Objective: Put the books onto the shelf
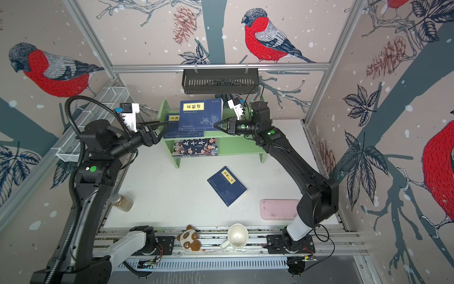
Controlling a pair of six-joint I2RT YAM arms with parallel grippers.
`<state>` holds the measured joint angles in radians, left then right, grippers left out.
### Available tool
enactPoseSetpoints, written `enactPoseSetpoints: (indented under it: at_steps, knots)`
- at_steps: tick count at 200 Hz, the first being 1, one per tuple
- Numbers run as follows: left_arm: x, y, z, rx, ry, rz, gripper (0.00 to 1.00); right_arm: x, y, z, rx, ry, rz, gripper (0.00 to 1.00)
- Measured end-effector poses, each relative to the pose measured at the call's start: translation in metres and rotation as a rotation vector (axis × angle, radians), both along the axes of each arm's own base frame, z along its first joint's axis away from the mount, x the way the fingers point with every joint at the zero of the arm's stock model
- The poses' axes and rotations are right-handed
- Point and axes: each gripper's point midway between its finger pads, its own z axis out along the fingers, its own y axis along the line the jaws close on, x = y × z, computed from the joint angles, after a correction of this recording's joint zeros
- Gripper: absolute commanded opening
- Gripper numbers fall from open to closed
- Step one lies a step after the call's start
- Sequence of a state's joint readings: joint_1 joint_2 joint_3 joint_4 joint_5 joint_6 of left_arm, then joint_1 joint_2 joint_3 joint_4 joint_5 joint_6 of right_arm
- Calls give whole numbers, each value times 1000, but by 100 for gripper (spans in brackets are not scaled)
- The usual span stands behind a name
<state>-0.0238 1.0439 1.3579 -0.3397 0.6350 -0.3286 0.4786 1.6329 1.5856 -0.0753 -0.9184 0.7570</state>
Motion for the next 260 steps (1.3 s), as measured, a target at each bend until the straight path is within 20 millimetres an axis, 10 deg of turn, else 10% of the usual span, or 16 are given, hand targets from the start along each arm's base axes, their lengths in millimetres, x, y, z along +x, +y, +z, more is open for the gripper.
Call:
enactPoseSetpoints:
  at_steps: [177,260]
  knots:
    - [16,-7,-15,-16,13,-49,69,31,52,-41,-63,188,17,6]
    - [20,-10,-20,-44,30,-65,69,35,51,-52,-115,208,-17,41]
